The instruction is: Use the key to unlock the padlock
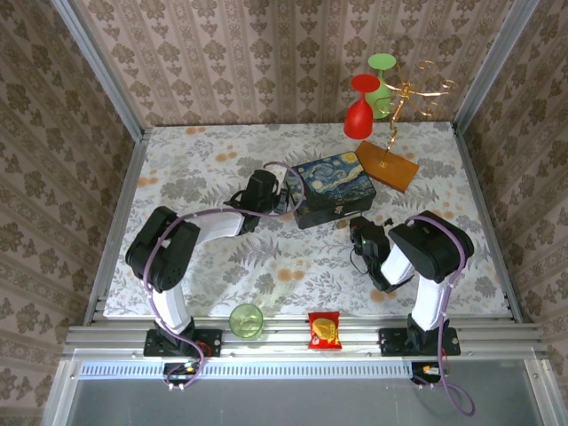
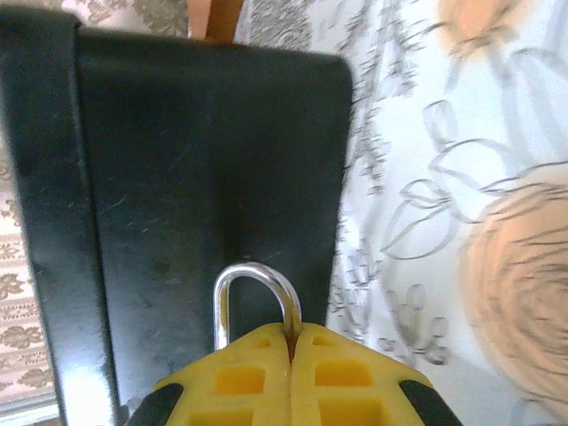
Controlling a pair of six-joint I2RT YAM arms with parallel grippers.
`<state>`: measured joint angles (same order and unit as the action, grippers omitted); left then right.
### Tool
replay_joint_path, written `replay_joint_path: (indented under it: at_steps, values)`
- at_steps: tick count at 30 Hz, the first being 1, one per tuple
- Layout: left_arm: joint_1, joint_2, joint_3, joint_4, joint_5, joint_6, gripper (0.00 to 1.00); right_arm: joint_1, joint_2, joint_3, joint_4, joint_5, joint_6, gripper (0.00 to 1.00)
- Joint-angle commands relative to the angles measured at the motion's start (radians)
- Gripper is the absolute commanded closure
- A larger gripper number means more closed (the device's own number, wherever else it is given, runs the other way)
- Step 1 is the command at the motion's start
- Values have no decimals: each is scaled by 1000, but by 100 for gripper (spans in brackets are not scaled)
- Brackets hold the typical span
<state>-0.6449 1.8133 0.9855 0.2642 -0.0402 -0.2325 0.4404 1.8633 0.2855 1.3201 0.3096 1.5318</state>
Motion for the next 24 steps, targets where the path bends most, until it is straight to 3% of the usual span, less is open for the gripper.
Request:
replay_joint_path:
  at_steps: [1,7,12,15,18,21,24]
  values:
    - [23,41,-53,-214,-35,-9,87,10,-87,15,-58,22,-114,100]
    - [78,3,-25,-217,28,-7,85,-6,-423,30,-568,2,-262,100]
    - [126,-49,28,-254,69,8,84,-25,-791,112,-1090,-24,-493,100]
    - [145,-112,18,-269,80,7,83,-81,-959,200,-1385,-105,-641,100]
    - [148,-208,-7,-282,100,-1,82,-156,-982,298,-1624,-272,-768,100]
    - [144,-316,-50,-280,139,-29,77,-170,-916,388,-1803,-342,-889,100]
    - [132,-438,-98,-280,171,-62,66,-171,-833,454,-1940,-381,-952,100]
